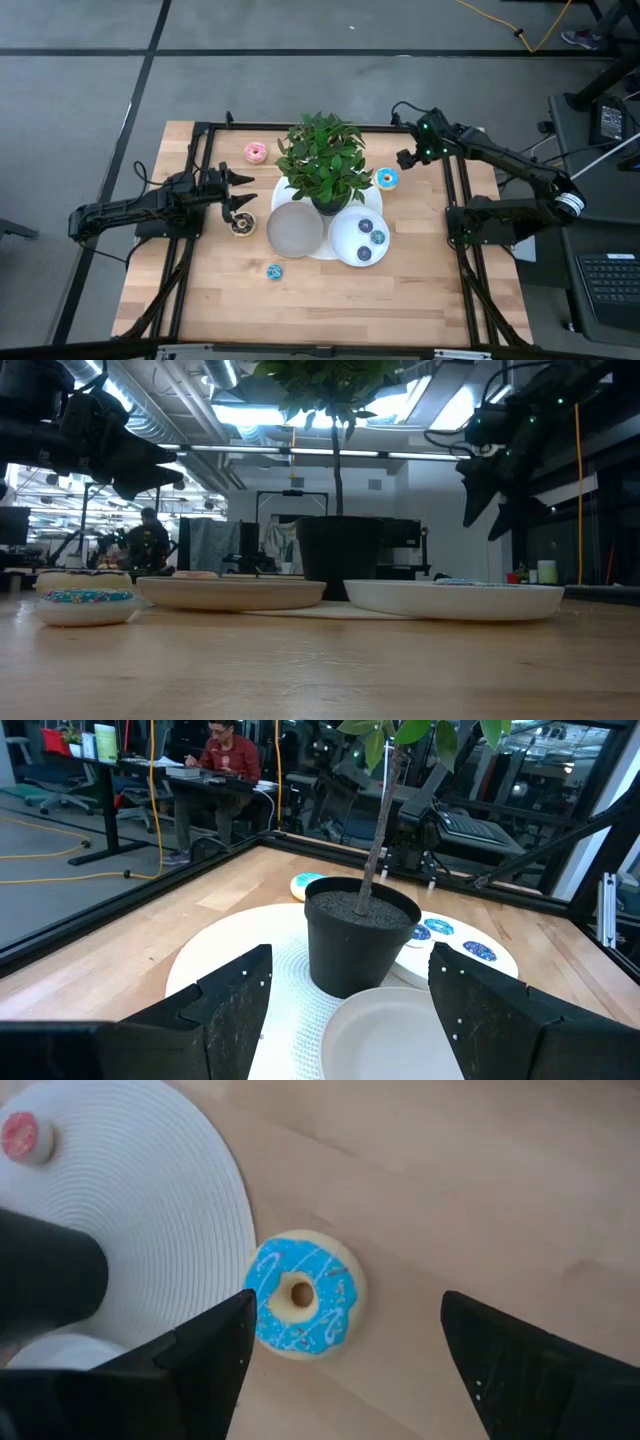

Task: Pick & Place donuts
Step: Put the large blue donut on the beige plate

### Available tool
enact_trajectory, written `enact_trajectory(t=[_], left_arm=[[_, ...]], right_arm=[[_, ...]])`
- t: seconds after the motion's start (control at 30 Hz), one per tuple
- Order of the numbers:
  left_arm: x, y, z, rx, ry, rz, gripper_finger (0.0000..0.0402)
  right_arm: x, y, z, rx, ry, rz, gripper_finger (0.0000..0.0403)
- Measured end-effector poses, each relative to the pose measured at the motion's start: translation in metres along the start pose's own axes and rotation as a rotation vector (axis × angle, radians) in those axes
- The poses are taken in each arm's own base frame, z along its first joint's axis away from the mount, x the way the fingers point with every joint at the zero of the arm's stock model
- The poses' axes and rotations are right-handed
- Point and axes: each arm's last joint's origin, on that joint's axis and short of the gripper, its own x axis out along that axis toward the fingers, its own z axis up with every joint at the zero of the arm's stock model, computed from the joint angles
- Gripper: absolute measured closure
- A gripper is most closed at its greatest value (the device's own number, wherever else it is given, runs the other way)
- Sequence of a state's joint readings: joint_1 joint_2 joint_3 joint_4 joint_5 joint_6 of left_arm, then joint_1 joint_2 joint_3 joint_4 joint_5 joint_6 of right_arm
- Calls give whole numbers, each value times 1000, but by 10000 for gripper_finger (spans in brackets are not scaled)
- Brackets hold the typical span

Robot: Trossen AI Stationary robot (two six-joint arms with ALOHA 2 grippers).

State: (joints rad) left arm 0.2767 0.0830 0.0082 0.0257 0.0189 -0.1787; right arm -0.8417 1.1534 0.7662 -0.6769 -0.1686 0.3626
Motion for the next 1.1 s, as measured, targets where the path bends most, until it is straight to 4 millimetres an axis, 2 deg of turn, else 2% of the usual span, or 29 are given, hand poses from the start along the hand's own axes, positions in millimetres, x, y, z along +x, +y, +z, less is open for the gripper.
enact_trajectory(t=[0.57,0.93,1.1], left_arm=[[0,0,0,0,0,0,142],[0,0,0,0,0,0,142],[0,0,0,0,0,0,142]], right_arm=[[36,-16,-30,136,40,58,87],[58,-21,-35,173,55,54,87],[67,-17,-35,176,82,78,87]])
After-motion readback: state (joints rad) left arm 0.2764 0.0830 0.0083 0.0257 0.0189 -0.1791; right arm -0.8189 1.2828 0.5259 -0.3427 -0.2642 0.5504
